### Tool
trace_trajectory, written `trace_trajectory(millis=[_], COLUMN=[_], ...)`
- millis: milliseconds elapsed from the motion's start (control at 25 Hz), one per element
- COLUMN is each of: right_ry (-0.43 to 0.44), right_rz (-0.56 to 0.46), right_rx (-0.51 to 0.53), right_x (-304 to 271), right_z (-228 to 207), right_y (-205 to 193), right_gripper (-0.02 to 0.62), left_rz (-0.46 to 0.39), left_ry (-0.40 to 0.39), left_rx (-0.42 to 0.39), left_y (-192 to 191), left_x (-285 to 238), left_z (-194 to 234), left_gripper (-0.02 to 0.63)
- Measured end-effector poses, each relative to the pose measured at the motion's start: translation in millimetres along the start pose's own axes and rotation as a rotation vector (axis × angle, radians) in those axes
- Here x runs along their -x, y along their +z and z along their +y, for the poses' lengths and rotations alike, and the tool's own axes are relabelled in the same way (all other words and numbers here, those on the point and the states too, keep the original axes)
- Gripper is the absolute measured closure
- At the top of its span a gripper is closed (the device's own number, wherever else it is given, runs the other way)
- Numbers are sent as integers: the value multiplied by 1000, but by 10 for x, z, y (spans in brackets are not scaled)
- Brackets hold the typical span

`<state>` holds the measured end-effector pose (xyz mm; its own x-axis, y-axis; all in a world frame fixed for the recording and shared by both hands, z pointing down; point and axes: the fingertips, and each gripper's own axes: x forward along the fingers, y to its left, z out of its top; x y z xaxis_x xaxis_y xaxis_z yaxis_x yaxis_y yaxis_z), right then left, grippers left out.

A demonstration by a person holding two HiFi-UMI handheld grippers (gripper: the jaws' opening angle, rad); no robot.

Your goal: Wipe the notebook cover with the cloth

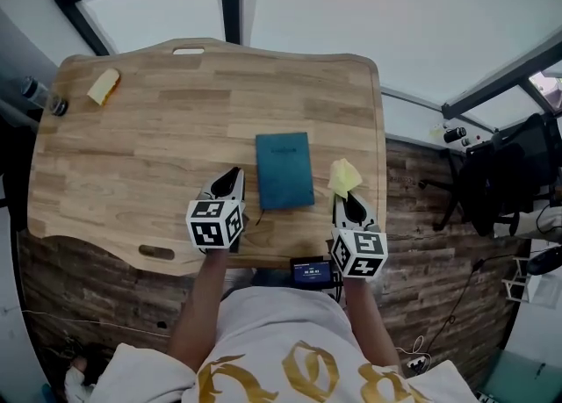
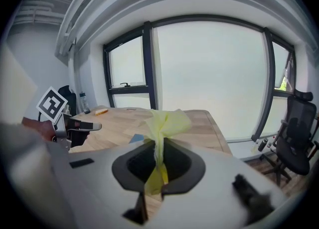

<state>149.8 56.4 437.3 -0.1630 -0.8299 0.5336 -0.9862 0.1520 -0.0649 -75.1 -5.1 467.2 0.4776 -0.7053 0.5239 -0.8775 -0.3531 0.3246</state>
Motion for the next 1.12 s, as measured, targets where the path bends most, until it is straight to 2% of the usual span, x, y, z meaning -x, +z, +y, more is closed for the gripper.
trace_trajectory(millis=[160, 280, 560, 800, 1120], right_ry=[11, 52, 117, 133, 151], right_rz=[40, 55, 130, 164, 182], right_rx=[-21, -18, 7, 38, 67], right_x=[-151, -273, -596, -923, -1304], right_z=[-64, -27, 83, 80, 43], right_y=[-89, -130, -281, -334, -301], right_gripper=[558, 558, 558, 558, 558], left_rz=[52, 83, 144, 182, 236], left_ry=[4, 0, -39, -37, -77], left_rx=[-10, -1, 47, 85, 128], left_y=[-102, -164, -334, -485, -603], left_x=[-176, -281, -508, -706, -958], left_z=[21, 36, 65, 159, 126], left_gripper=[591, 591, 591, 589, 530])
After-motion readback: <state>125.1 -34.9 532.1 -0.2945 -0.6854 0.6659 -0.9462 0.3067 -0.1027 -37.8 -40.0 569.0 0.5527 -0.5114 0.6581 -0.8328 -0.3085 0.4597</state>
